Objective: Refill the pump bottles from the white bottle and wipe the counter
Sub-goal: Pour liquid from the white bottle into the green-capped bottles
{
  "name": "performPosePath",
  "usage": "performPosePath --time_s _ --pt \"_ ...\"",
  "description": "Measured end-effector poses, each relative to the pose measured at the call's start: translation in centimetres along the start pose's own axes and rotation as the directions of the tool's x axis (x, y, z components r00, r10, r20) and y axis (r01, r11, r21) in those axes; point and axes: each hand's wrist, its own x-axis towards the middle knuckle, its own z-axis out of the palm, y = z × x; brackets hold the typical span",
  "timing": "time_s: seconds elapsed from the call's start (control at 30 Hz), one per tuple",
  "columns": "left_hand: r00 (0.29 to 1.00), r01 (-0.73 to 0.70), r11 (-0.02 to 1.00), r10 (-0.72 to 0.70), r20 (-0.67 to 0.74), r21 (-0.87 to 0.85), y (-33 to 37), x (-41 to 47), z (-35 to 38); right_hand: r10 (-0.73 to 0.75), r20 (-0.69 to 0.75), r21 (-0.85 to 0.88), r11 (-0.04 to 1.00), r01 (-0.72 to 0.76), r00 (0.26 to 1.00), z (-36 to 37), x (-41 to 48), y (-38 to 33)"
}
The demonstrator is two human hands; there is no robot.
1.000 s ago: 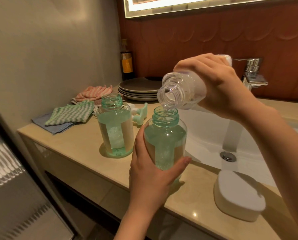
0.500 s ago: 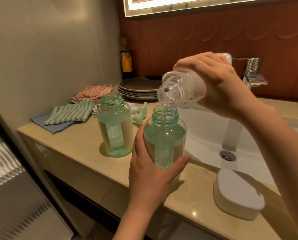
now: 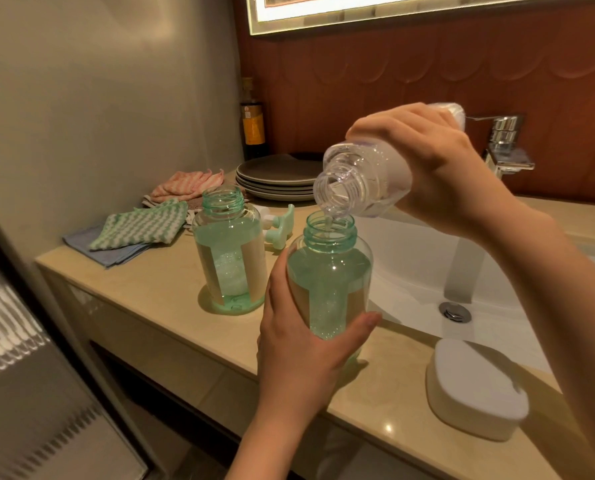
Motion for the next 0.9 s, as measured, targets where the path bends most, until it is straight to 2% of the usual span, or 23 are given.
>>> performPosePath --time_s 0.9 --pt "1.0 0.008 1.0 -0.008 -0.006 0.008 -0.22 0.09 -0.01 -0.007 -0.006 -0.007 1.0 0.007 1.0 0.0 -0.01 0.09"
